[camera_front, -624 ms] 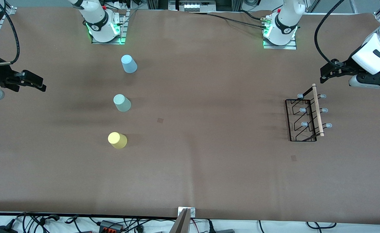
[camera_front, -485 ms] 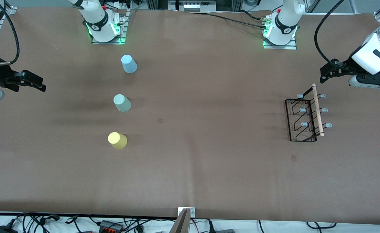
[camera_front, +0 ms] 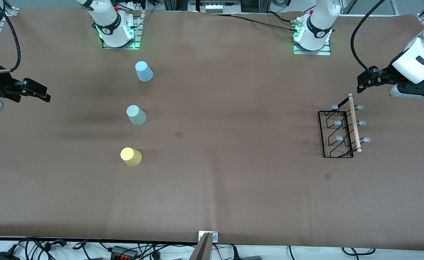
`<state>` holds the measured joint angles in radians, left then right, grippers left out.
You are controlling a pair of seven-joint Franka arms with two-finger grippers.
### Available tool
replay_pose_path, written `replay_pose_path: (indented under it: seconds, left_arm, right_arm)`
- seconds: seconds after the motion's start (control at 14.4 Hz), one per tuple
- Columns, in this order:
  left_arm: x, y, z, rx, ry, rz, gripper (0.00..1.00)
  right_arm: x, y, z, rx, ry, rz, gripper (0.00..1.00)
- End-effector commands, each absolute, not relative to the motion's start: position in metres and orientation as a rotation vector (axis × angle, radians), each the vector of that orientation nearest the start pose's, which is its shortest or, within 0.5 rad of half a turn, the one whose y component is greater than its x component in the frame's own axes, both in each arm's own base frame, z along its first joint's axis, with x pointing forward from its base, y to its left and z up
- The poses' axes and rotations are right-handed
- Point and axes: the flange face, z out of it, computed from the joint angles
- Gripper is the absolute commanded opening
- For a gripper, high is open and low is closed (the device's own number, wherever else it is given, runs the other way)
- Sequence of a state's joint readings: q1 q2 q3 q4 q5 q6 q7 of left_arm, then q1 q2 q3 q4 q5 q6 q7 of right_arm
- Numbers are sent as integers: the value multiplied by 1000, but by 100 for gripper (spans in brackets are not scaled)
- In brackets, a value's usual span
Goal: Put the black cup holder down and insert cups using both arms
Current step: 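Reach the left gripper to the rack handle while the right gripper nears cups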
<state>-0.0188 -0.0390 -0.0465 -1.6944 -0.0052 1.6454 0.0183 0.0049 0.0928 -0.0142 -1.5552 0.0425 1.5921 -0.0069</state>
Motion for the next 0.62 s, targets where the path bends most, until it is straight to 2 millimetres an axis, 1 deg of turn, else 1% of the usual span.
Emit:
replay_pose_path:
  seconds: [0.0, 0.07, 0.14, 0.21, 0.28, 0.35, 0.42, 0.49, 0.55]
  left_arm:
    - [558, -15, 585, -3131, 102, 48, 100]
    - [562, -1, 578, -3126, 72, 65, 100]
    - [567, 5, 578, -3127, 55, 65, 100]
    - [572, 6, 571, -3128, 60, 84, 100]
    - [574, 6, 565, -3130, 60, 101, 100]
    - [577, 11, 556, -3132, 45, 125, 100]
    - [583, 14, 543, -3136, 38, 156, 100]
    - [590, 13, 525, -3135, 36, 204, 100]
    - [598, 18, 513, -3134, 31, 228, 100]
  right_arm:
    - [590, -5, 562, -3094, -2, 177, 100]
    - [591, -5, 556, -3091, 3, 210, 100]
    - [594, -6, 547, -3087, -4, 240, 100]
    - [595, -15, 540, -3075, 22, 269, 100]
    - [593, -19, 537, -3068, 36, 299, 100]
    - [589, -17, 531, -3062, 33, 358, 100]
    - [584, -13, 528, -3059, 27, 418, 100]
    - [584, -6, 521, -3049, 14, 434, 100]
    - [586, 0, 505, -3031, 16, 436, 100]
